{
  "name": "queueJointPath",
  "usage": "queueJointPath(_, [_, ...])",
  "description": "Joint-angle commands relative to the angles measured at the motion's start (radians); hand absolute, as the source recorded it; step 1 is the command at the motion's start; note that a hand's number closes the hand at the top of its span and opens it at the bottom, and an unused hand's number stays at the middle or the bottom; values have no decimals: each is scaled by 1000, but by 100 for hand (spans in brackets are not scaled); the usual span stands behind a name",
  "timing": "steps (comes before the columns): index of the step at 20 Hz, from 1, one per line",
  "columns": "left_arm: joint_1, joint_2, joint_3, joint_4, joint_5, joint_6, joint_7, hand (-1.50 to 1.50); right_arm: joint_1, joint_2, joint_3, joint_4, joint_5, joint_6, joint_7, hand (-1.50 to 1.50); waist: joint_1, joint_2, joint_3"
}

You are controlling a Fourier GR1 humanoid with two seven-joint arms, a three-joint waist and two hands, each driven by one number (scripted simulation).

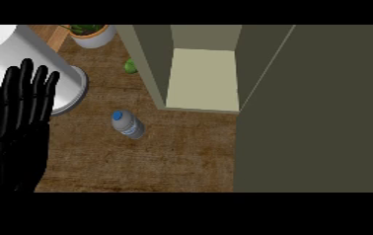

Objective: Pick up the bottled water, place it into the cabinet and close the cabinet

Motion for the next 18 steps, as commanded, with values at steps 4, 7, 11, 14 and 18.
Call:
queueJointPath(4, [-82, 112, 86, 103, 196, -196, -56, -150, 47, 12, 26, -54, 5, -1, 21, -150, -69, 6, -7])
queueJointPath(7, [-52, 69, 31, 152, 312, -237, 40, -150, 112, -18, 108, -104, -143, 134, 101, -150, -77, 5, -7])
queueJointPath(11, [-70, 130, 104, 151, 435, -282, 121, -150, 297, -44, 149, -298, -199, 173, 149, -150, -77, 1, -6])
queueJointPath(14, [-105, 207, 201, 150, 535, -302, 197, -150, 419, -48, 178, -334, -188, 203, 105, -150, -73, 2, -6])
queueJointPath(18, [-60, 205, 183, 91, 514, -274, 257, -150, 506, -27, 238, -411, -153, 208, 108, -150, -69, 2, -6])
